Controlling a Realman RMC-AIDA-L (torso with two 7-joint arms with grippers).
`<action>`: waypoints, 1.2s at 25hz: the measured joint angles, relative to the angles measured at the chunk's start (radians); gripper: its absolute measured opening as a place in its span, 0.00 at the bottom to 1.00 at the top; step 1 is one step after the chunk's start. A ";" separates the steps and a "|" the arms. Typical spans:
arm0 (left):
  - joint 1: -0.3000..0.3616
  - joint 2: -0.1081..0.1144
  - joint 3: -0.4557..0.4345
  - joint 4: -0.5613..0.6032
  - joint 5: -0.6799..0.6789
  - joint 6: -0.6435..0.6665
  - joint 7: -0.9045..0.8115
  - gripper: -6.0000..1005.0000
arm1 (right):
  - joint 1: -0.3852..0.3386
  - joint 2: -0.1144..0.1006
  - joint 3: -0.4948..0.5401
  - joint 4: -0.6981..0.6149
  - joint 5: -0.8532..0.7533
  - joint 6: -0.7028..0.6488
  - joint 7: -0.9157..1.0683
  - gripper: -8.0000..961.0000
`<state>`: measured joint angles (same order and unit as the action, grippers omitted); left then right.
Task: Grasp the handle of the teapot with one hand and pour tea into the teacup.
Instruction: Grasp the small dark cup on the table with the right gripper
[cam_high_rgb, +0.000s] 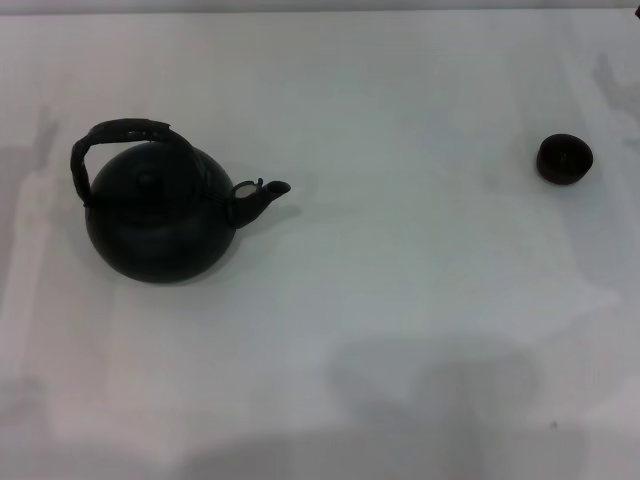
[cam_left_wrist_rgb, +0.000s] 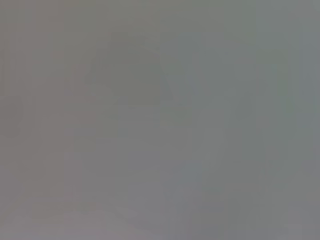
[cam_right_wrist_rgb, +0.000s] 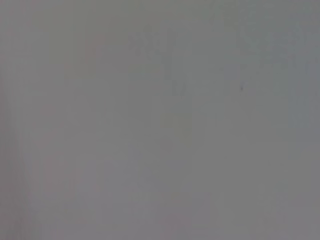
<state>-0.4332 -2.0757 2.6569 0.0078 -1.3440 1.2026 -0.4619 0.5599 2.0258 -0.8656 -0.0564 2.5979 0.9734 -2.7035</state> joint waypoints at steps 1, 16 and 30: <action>0.005 0.000 0.000 0.002 0.000 0.006 -0.001 0.87 | 0.003 0.000 -0.002 -0.003 0.000 -0.003 0.001 0.88; 0.043 -0.002 -0.002 0.028 0.001 0.050 -0.015 0.87 | 0.032 -0.016 -0.267 -0.141 -0.013 -0.061 0.289 0.88; 0.048 0.002 -0.009 0.047 -0.008 0.063 -0.015 0.87 | 0.051 -0.165 -0.410 -0.532 -0.813 -0.034 1.111 0.88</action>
<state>-0.3855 -2.0738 2.6476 0.0551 -1.3523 1.2656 -0.4771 0.6112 1.8606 -1.2753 -0.5884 1.7850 0.9398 -1.5922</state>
